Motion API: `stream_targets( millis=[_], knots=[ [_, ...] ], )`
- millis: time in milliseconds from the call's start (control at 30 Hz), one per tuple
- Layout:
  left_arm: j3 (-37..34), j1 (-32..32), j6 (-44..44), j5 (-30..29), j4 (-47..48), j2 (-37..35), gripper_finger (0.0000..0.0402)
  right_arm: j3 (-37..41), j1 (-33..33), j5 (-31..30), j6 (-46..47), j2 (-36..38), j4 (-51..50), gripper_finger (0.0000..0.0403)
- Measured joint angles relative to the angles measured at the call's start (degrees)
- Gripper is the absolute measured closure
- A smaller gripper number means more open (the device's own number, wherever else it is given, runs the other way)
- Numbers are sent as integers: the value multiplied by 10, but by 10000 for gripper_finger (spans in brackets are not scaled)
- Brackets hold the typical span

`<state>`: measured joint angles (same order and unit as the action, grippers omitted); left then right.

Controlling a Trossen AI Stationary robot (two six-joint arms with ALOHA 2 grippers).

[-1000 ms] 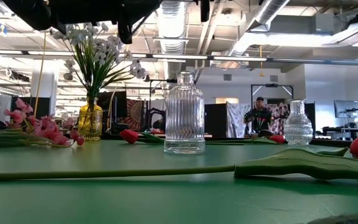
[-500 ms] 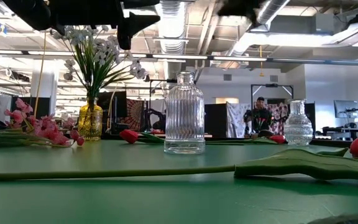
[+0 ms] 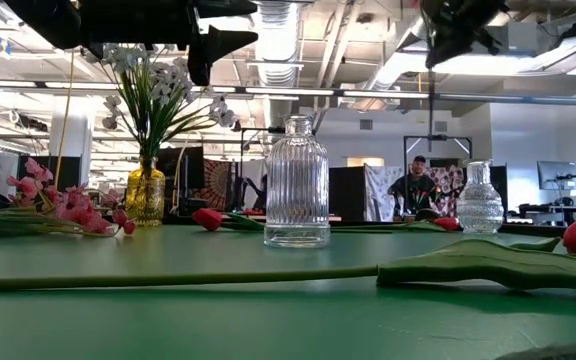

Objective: Sort flowers into vase by color
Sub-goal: Put the middle pink flowers into the top transparent vase

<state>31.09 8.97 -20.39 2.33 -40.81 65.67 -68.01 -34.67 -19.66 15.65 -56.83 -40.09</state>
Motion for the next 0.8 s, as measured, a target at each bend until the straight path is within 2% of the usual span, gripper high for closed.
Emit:
stream_targets(
  millis=[233,333,433,800],
  knots=[
    [0,0,-4,0,10,0,212,0,-53,-1,9,-2,-43,374],
    [0,0,-4,0,17,0,212,0,-64,-21,10,3,-55,376],
    [0,0,-5,0,16,0,212,0,-68,-50,10,17,-61,376],
    [0,0,-1,-1,16,0,212,-1,-67,-52,38,55,-120,373]
  ],
)
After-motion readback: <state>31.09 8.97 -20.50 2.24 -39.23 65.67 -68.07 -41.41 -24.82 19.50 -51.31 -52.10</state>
